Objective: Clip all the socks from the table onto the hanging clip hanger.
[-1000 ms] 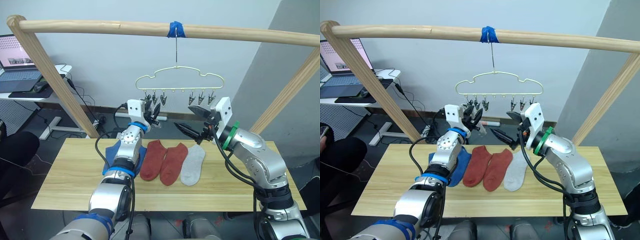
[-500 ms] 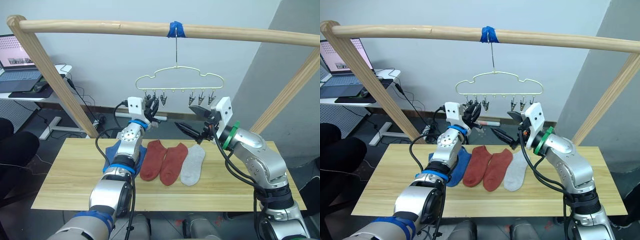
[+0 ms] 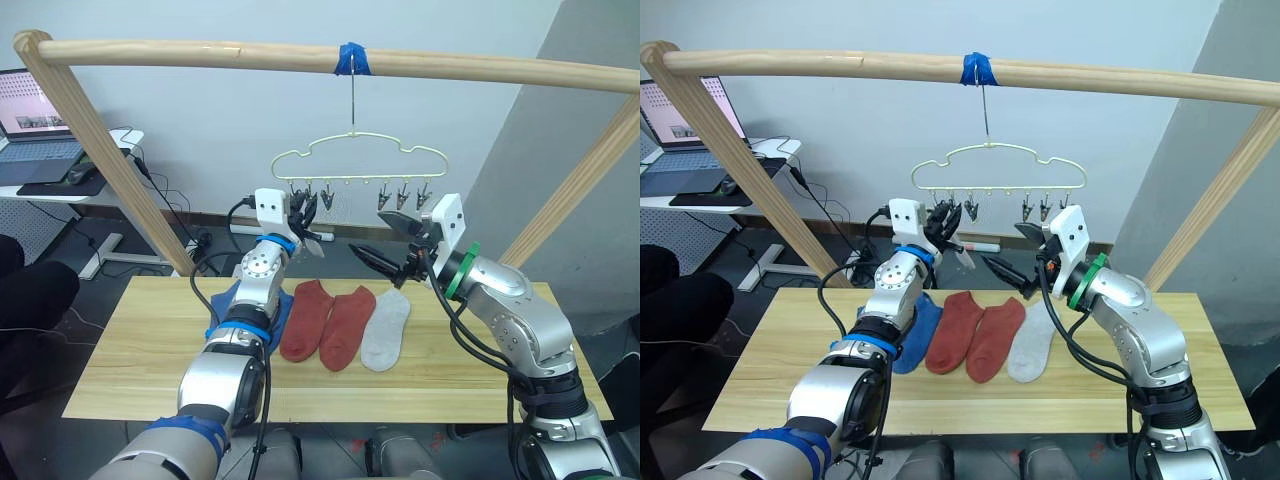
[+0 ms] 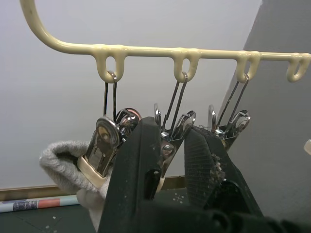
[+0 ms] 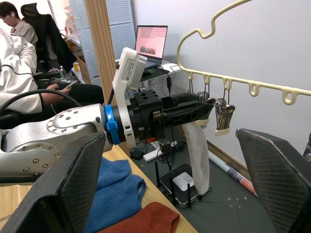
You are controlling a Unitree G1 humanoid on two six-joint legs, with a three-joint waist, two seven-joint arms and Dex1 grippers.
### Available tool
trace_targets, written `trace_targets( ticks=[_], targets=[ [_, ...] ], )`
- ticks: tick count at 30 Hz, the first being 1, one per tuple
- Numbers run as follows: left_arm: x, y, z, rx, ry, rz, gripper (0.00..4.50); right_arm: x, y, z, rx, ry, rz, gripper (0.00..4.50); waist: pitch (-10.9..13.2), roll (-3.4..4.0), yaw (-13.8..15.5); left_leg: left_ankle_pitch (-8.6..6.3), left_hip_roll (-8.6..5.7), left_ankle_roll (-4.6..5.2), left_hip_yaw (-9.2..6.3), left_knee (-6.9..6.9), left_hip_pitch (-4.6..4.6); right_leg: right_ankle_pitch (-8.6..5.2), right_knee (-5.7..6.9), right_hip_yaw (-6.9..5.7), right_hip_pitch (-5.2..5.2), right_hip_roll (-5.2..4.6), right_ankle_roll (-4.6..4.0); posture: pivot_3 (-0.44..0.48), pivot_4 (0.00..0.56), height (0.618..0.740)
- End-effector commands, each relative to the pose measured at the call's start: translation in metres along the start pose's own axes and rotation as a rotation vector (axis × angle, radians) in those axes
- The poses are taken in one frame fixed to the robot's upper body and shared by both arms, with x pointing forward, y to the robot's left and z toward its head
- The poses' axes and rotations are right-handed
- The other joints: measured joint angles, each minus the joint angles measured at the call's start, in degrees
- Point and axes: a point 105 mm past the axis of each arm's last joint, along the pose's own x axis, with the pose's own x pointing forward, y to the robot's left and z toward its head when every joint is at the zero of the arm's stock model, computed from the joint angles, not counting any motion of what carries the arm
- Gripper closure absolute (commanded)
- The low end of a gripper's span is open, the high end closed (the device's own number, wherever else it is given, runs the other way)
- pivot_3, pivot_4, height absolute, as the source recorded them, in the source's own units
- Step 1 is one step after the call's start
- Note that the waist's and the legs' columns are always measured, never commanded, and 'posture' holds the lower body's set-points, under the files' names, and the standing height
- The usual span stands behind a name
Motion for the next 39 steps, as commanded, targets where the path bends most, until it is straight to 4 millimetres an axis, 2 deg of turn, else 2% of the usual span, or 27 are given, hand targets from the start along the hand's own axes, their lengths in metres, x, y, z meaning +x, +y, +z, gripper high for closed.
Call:
trace_targets(
  ticks=[1, 39],
  targets=[
    [0.0073, 0.0014, 0.0196, 0.023, -0.064, -0.001, 3.41, -0.0020, 0.0005, 0.0154, -0.041, -0.051, 0.004, 0.00, 0.00, 0.00, 0.00, 0.00, 0.00, 0.00, 0.00, 0.00, 0.00, 0.00, 0.00, 0.00, 0.00, 0.00, 0.00, -0.069, 0.106, 0.740],
    [0.0122, 0.0011, 0.0240, 0.030, -0.071, -0.002, 3.41, -0.0023, -0.0006, 0.0163, -0.046, -0.051, -0.001, 0.00, 0.00, 0.00, -0.05, 0.00, 0.00, 0.00, -0.02, 0.00, 0.00, 0.00, 0.00, -0.02, 0.00, 0.00, 0.00, -0.073, 0.101, 0.740]
  ],
)
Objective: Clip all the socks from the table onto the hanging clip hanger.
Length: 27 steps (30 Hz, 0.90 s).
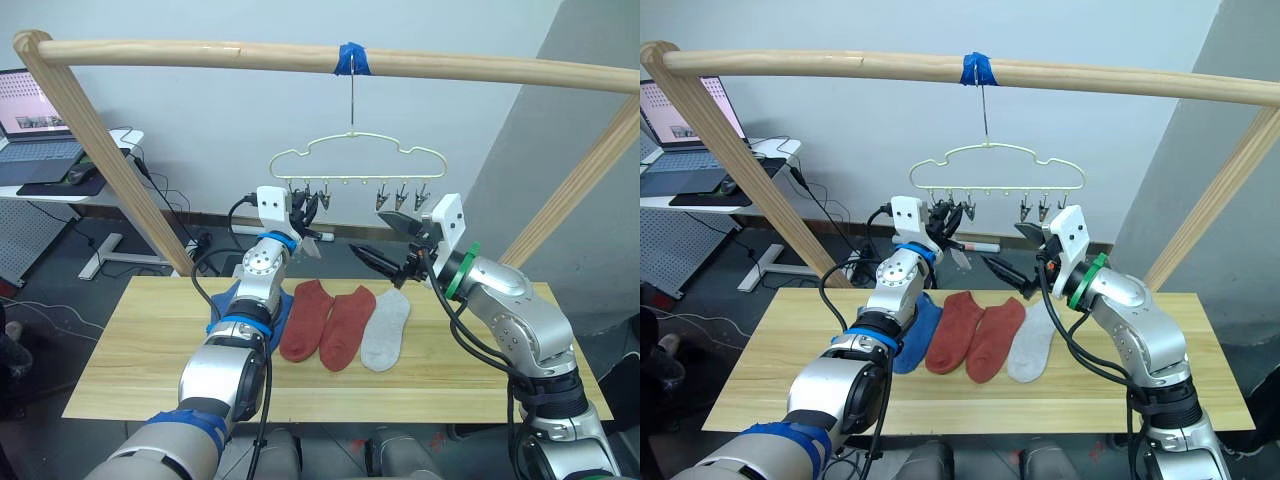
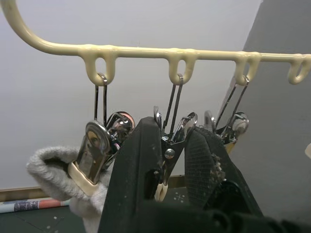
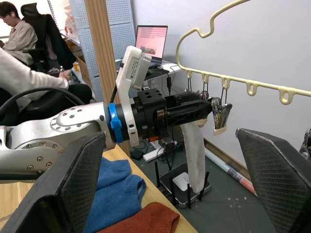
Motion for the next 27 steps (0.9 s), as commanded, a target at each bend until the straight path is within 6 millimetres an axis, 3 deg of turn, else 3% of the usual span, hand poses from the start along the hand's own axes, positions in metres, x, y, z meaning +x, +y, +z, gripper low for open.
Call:
trace_targets(
  ticks=[1, 7, 27],
  targets=[
    [0.0076, 0.0020, 0.0229, 0.024, -0.076, 0.002, 3.41, -0.0023, -0.0005, 0.0163, -0.045, -0.051, -0.001, 0.00, 0.00, 0.00, 0.00, 0.00, 0.00, 0.00, 0.00, 0.00, 0.00, 0.00, 0.00, 0.00, 0.00, 0.00, 0.00, -0.073, 0.101, 0.740],
    [0.0081, 0.0029, 0.0233, 0.030, -0.074, 0.010, 1.95, -0.0024, -0.0008, 0.0164, -0.046, -0.052, -0.002, 0.00, 0.00, 0.00, 0.00, 0.00, 0.00, 0.00, 0.00, 0.00, 0.00, 0.00, 0.00, 0.00, 0.00, 0.00, 0.00, -0.074, 0.100, 0.740],
    [0.0092, 0.0019, 0.0237, 0.034, -0.071, 0.004, 1.95, -0.0024, -0.0009, 0.0161, -0.041, -0.052, -0.003, 0.00, 0.00, 0.00, -0.01, 0.00, 0.00, 0.00, -0.01, 0.00, 0.00, 0.00, 0.00, -0.01, 0.01, 0.00, 0.00, -0.074, 0.102, 0.740]
  ],
)
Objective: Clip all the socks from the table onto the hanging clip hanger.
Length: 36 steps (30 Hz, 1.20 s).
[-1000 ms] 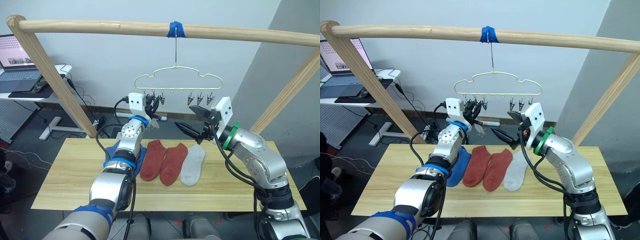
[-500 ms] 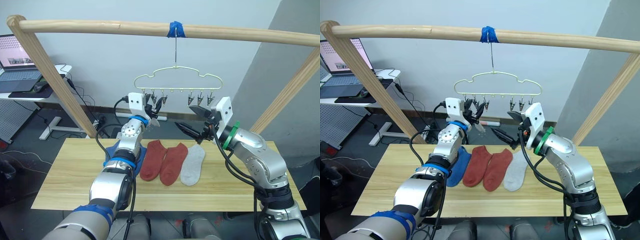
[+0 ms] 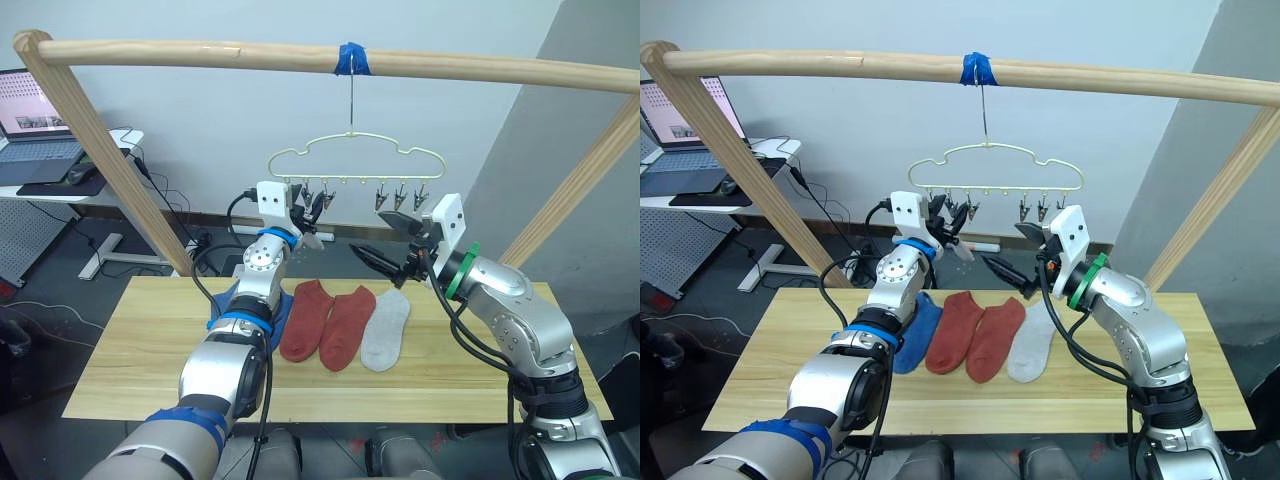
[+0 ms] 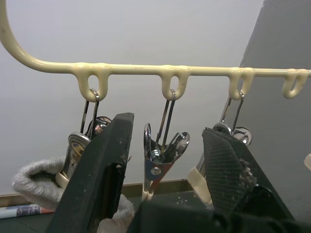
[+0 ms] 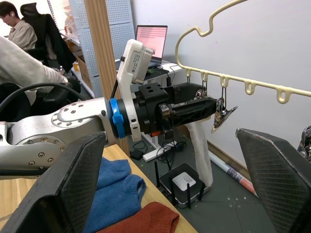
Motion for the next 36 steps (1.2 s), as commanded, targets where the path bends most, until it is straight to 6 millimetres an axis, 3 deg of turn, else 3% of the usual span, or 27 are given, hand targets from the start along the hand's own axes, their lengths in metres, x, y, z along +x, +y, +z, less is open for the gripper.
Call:
trace_targets(
  ticks=[1, 8, 11, 14, 19, 24, 31, 36],
  targets=[
    [0.006, 0.001, 0.017, 0.022, -0.059, -0.007, 2.12, -0.002, -0.001, 0.016, -0.040, -0.052, -0.002, 0.00, 0.00, 0.00, 0.00, 0.00, 0.00, 0.00, 0.00, 0.00, 0.00, 0.00, 0.00, 0.00, 0.00, 0.00, 0.00, -0.074, 0.102, 0.740],
    [0.005, 0.000, 0.018, 0.020, -0.067, -0.012, 3.98, -0.002, 0.000, 0.015, -0.037, -0.049, 0.003, 0.00, 0.00, 0.00, 0.01, 0.00, 0.00, 0.00, 0.00, 0.00, 0.00, 0.00, 0.00, 0.00, 0.00, 0.00, 0.00, -0.070, 0.102, 0.740],
    [0.004, -0.001, 0.019, 0.024, -0.074, -0.015, 4.43, -0.002, 0.001, 0.014, -0.032, -0.047, 0.005, 0.00, 0.00, 0.00, 0.01, 0.00, 0.00, 0.00, 0.00, 0.00, 0.00, 0.00, 0.00, 0.00, 0.00, 0.00, 0.00, -0.067, 0.101, 0.740],
    [0.003, 0.001, 0.019, 0.041, -0.075, -0.022, 4.50, -0.002, 0.002, 0.006, -0.018, -0.023, 0.000, 0.00, 0.00, 0.00, 0.02, 0.00, 0.00, 0.00, 0.00, 0.00, 0.00, 0.00, 0.00, 0.00, 0.00, 0.00, 0.00, -0.059, 0.101, 0.740],
    [-0.004, 0.005, 0.010, 0.061, -0.014, -0.065, 4.50, -0.010, -0.010, -0.060, 0.024, 0.221, -0.097, 0.00, -0.02, 0.00, 0.07, 0.00, 0.00, 0.00, -0.02, 0.00, 0.04, 0.00, 0.00, -0.02, 0.05, 0.00, 0.00, -0.039, 0.105, 0.740],
    [-0.018, 0.004, 0.002, -0.067, 0.108, -0.199, 4.50, -0.021, -0.033, -0.139, 0.037, 0.468, -0.207, 0.00, -0.02, 0.01, -0.04, 0.00, 0.00, 0.00, 0.01, 0.00, 0.24, 0.00, 0.05, 0.01, 0.20, 0.00, 0.00, -0.018, 0.108, 0.740],
    [-0.045, 0.004, 0.020, -0.179, 0.210, -0.325, 4.50, -0.025, -0.043, -0.193, 0.028, 0.635, -0.230, 0.00, 0.01, 0.03, -1.20, 0.01, 0.05, -0.01, 0.02, -0.01, 0.52, -0.02, 0.43, 0.08, 0.24, 0.06, 0.01, 0.034, 0.119, 0.740],
    [-0.059, 0.000, 0.022, -0.273, 0.271, -0.360, 4.50, -0.021, -0.039, -0.212, 0.041, 0.671, -0.225, 0.00, 0.02, 0.06, -1.12, 0.02, 0.04, -0.01, 0.00, 0.00, 0.75, -0.16, 0.55, 0.09, 0.41, 0.07, 0.22, 0.043, 0.119, 0.740]
  ],
)
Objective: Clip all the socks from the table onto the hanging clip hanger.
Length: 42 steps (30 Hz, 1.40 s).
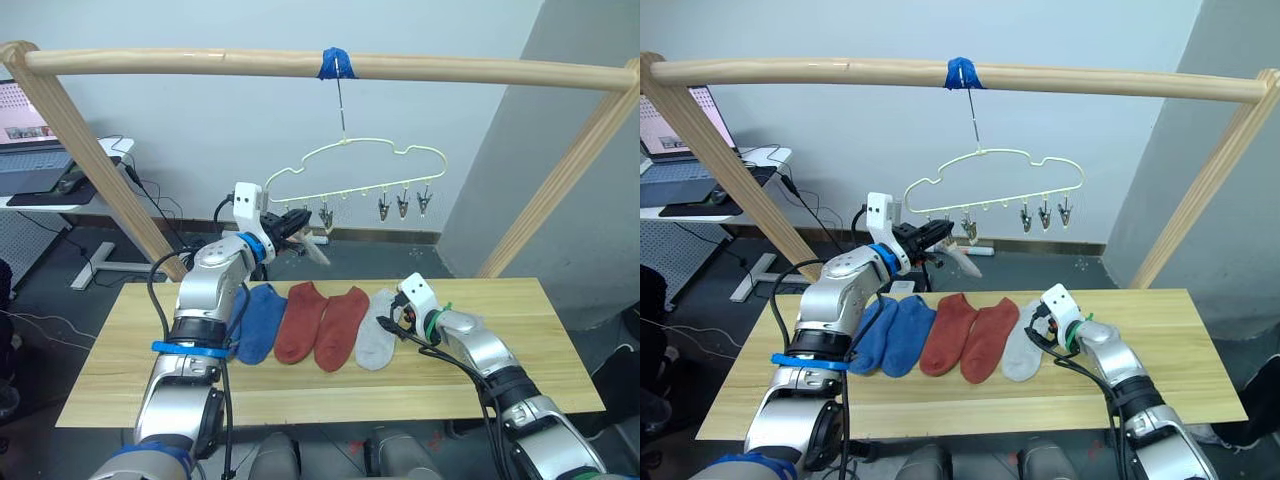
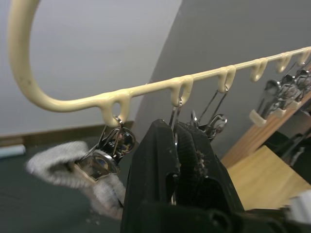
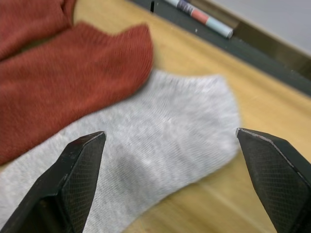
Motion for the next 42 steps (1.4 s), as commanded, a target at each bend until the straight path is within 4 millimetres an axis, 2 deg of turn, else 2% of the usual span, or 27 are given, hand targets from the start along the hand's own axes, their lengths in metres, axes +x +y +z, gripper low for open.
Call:
trace_targets(
  ticks=[1, 4, 7, 13, 18, 22, 25, 30, 33, 36, 42],
  targets=[
    [-0.007, -0.009, 0.003, -0.067, 0.018, -0.047, 4.50, 0.006, -0.001, 0.006, -0.049, -0.018, -0.003, 0.00, 0.01, 0.01, 0.03, 0.00, -0.01, 0.00, 0.00, 0.01, 0.00, 0.00, 0.01, 0.01, 0.00, 0.00, 0.00, 0.045, 0.120, 0.740],
    [-0.013, -0.014, 0.002, -0.117, 0.044, -0.081, 4.50, 0.010, 0.000, -0.004, -0.055, 0.003, 0.002, 0.00, 0.01, 0.01, 0.00, 0.00, 0.00, 0.00, 0.03, 0.01, 0.03, -0.01, 0.03, 0.05, 0.01, 0.00, 0.01, 0.053, 0.121, 0.740],
    [-0.016, -0.012, 0.003, -0.118, 0.056, -0.079, 4.50, 0.009, -0.001, -0.010, -0.080, 0.010, 0.005, 0.60, 0.00, 0.01, 0.02, 0.00, 0.00, 0.00, 0.03, 0.02, 0.08, -0.01, 0.09, 0.05, 0.01, 0.00, 0.02, 0.054, 0.120, 0.740],
    [-0.021, -0.009, 0.000, -0.124, 0.073, -0.072, 4.50, 0.004, -0.005, -0.019, -0.143, 0.014, 0.014, 2.72, 0.02, 0.02, 0.12, 0.00, -0.01, 0.00, 0.07, 0.02, 0.09, -0.02, 0.08, 0.11, 0.02, 0.00, 0.02, 0.055, 0.133, 0.740],
    [-0.022, -0.011, 0.001, -0.261, 0.064, -0.090, 4.50, -0.011, -0.008, -0.013, -0.164, -0.062, 0.023, 4.46, 0.05, 0.04, 0.24, 0.00, 0.00, 0.00, 0.09, 0.01, 0.09, -0.03, 0.07, 0.12, 0.00, 0.00, 0.02, 0.054, 0.140, 0.740],
    [-0.024, -0.014, 0.003, -0.452, 0.065, -0.139, 4.50, -0.033, 0.001, 0.007, -0.168, -0.172, 0.075, 4.46, 0.26, 0.16, 0.29, 0.00, 0.00, 0.00, 0.09, -0.01, 0.07, -0.05, 0.06, 0.13, -0.02, 0.00, 0.02, 0.047, 0.144, 0.740],
    [-0.027, -0.016, 0.005, -0.576, 0.071, -0.182, 4.50, -0.053, 0.020, 0.031, -0.194, -0.276, 0.154, 4.46, 0.47, 0.28, 0.07, -0.01, 0.00, 0.00, 0.11, -0.01, 0.06, -0.06, 0.07, 0.14, -0.05, 0.00, 0.03, 0.036, 0.147, 0.740],
    [-0.032, -0.020, 0.007, -0.715, 0.087, -0.234, 4.50, -0.085, 0.055, 0.084, -0.164, -0.464, 0.284, 4.46, 0.65, 0.26, -0.13, -0.01, 0.05, 0.00, 0.06, -0.03, 0.07, -0.06, 0.08, 0.13, -0.07, 0.07, 0.03, 0.013, 0.149, 0.740],
    [-0.031, -0.022, 0.010, -0.743, 0.081, -0.251, 4.50, -0.089, 0.071, 0.108, -0.192, -0.526, 0.311, 4.46, 0.78, 0.06, -0.07, -0.01, 0.05, 0.00, 0.04, -0.03, 0.05, -0.06, 0.04, 0.12, -0.07, 0.06, 0.03, 0.007, 0.149, 0.740],
    [-0.030, -0.023, 0.011, -0.743, 0.086, -0.252, 4.50, -0.087, 0.078, 0.129, -0.184, -0.583, 0.308, 4.46, 1.04, -0.13, -0.08, 0.00, 0.05, -0.01, 0.03, -0.03, 0.05, -0.06, 0.04, 0.13, -0.08, 0.06, 0.02, 0.007, 0.149, 0.740],
    [-0.029, -0.024, 0.013, -0.746, 0.084, -0.254, 4.50, -0.083, 0.080, 0.137, -0.212, -0.582, 0.304, 4.46, 1.21, -0.23, 0.15, -0.01, 0.04, -0.01, 0.06, -0.15, -0.06, -0.06, -0.25, 0.10, -0.09, 0.00, 0.02, 0.007, 0.147, 0.740]
  ],
)
